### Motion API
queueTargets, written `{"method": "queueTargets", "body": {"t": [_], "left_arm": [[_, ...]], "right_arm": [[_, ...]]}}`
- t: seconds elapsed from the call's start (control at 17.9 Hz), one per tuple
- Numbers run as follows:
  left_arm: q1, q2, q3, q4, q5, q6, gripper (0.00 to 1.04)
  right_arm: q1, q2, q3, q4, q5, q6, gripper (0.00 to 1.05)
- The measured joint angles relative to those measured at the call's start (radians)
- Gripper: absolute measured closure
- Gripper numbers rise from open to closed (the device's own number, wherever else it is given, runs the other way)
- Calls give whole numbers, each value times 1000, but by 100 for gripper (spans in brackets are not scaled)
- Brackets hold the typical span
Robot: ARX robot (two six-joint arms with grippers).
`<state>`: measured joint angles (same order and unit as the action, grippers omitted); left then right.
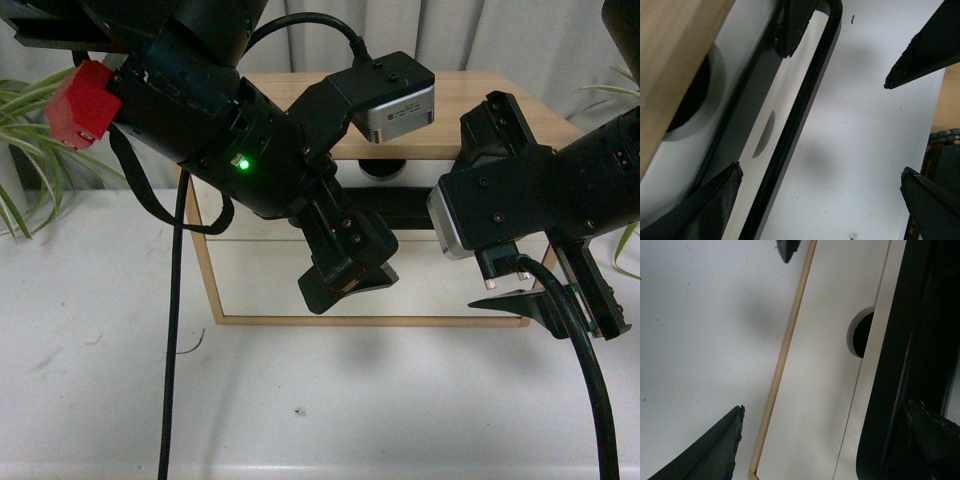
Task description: Pull drawer
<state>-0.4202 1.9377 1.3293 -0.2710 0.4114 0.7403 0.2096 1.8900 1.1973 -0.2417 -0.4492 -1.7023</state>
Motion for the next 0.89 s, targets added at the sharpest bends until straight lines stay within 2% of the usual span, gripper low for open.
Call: {"method": "queueTargets", "body": {"t": [0.5, 0.89], "left_arm": [[-8, 31, -6, 39, 20, 2, 7], [-24, 10, -76, 82, 34, 27, 7]], "right_arm": [[-5, 39, -32, 70, -8, 0, 6], [-14, -2, -98, 63, -17, 55, 6]]}}
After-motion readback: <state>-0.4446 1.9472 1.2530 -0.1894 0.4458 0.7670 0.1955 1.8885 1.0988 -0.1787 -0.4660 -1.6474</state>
